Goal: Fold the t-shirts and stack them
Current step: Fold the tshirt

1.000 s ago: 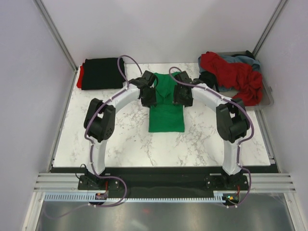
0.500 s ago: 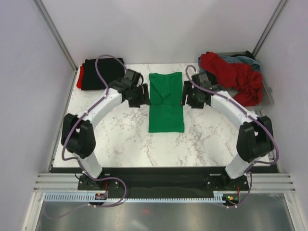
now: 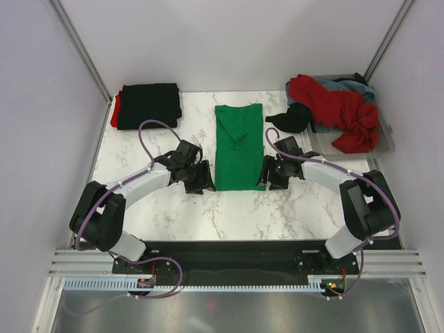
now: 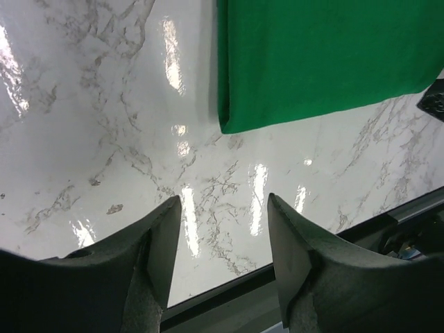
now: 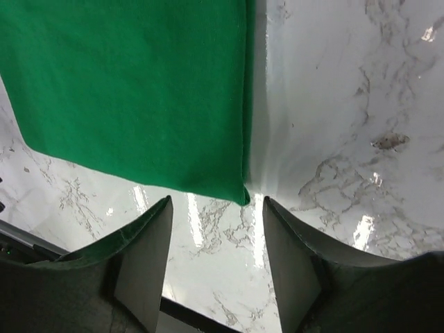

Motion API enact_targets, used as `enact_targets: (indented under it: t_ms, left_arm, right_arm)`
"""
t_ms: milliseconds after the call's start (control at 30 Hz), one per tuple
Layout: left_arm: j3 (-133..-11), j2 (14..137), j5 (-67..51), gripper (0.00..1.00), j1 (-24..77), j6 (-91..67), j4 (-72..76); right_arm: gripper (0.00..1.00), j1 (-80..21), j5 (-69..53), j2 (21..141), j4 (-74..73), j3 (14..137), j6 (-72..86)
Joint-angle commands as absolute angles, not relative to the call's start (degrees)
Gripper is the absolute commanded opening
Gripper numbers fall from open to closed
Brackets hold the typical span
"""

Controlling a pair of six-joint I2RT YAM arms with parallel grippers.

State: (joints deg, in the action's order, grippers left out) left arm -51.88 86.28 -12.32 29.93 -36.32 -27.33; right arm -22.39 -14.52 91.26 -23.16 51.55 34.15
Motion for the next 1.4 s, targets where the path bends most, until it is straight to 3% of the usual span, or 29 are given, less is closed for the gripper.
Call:
enact_targets:
  t_ms: [0,100,267,967,1100,1367]
  left_arm:
    - [-50.98,84.46,-13.80,0.59,30.23,-39.29,-20.83]
    - [-50.54,85.16,-13.80,0.60,30.23,-39.64,-19.52]
    - [-50.71,87.36,-14.15,0.59,30.23,-39.99,-17.41]
    - [-46.67,94.48,-13.27,0.49,30.32,-42.63,-6.51]
    - [-45.88,95.45,-11.78,0.41,30.32,-42.98,-4.22]
    - [-46.84,97.47,-12.92,0.04,30.41,-43.24,-2.02]
  right_arm:
    - [0.62,-22.41,-16.17,92.63,-17.06,50.19,34.28]
    - [0.51,-22.33,-15.91,93.86,-16.00,48.61,34.19]
    - [0.22,-22.41,-15.47,94.75,-14.85,46.41,33.93]
    - [0.00,-22.41,-16.17,97.21,-14.33,45.70,32.52]
    - [0.00,-22.33,-16.17,97.56,-14.33,45.70,32.17]
    - [0.00,-22.32,-16.70,97.91,-14.76,46.14,31.91]
